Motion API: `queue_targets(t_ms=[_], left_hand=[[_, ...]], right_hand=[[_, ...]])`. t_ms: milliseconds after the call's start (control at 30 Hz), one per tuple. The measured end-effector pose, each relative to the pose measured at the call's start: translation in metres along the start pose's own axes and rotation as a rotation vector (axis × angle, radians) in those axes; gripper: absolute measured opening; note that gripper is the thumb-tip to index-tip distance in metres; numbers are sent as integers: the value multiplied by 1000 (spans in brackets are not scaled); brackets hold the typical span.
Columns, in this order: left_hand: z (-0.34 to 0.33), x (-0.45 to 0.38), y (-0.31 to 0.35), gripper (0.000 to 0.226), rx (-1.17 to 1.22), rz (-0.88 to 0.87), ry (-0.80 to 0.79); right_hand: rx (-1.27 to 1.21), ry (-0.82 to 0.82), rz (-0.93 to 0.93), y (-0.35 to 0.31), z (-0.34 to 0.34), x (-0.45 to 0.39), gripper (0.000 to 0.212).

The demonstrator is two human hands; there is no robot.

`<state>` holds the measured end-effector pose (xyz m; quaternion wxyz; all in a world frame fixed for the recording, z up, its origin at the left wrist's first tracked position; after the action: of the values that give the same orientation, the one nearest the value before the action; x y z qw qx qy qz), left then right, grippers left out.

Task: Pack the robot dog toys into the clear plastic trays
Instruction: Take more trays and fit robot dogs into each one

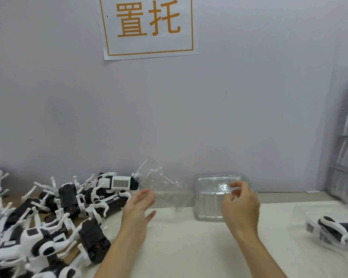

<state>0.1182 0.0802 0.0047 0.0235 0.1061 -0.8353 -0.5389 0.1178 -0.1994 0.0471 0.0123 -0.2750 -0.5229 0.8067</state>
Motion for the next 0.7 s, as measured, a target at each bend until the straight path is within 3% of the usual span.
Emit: queue_targets(t_ms=[167,300,367,467,567,700], left_hand=[[-7,2,-4,27,-7,44,71],[-13,4,-14,18,-120,112,44],[-13,3,-7,11,-181,40,73],[-18,6,17,6,-333,-132,112],[-35,14,45,5,-509,-296,41],[-66,28,75,20,-964,-578,-95]], right_hand=[[-72,-217,107,-8,-30,9,31],[-105,-681,138,-12,-64,29,48],[-69,-806,143,-11,-75,39,50],[-83,-754,137,-11,-74,36,41],[-157,-608,84,-12,-61,26,31],[-458,-450,-93,-12,-39,12,23]])
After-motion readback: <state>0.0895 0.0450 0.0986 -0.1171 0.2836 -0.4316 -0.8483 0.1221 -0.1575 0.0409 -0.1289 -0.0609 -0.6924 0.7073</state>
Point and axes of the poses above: each hand's wrist, its own x-axis away from the middle knuckle, its own z-axis out of the back of the hand, y = z × x, the point moved 6 cm from there along -x, towards the middle knuckle, and after that the axes turned 11 degrees about -y, right-handed, at the moved point
